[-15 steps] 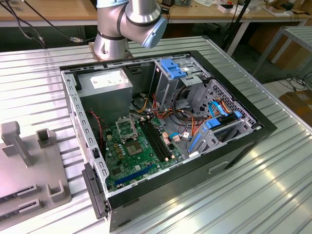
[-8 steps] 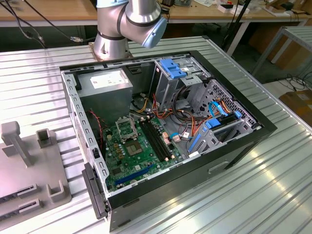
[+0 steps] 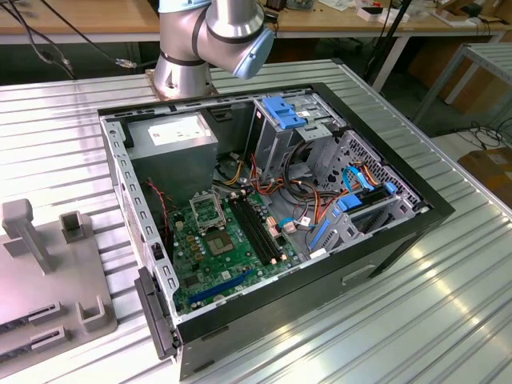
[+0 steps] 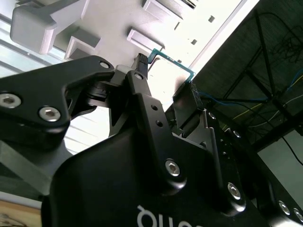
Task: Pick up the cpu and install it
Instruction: 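Pick up the cpu and move it towards the insertion slot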
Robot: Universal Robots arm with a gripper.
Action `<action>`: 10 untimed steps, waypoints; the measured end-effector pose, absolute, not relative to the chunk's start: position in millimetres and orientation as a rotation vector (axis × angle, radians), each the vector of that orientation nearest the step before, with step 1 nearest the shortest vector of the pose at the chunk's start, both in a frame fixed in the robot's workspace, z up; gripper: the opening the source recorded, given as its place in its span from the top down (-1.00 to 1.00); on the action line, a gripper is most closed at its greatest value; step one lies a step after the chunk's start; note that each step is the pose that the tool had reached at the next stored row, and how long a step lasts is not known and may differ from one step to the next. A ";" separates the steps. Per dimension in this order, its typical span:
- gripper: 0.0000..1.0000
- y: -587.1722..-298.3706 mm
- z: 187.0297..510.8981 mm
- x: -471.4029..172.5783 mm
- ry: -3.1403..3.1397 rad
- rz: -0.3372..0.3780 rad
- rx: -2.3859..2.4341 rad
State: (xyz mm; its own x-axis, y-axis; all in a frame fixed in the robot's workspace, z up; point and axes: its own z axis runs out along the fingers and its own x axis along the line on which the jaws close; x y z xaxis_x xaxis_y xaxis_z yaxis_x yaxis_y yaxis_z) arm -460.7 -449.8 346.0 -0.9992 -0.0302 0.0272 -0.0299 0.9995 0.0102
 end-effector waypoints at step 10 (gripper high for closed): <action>0.06 -449.8 350.5 -460.7 -3.113 -0.015 0.047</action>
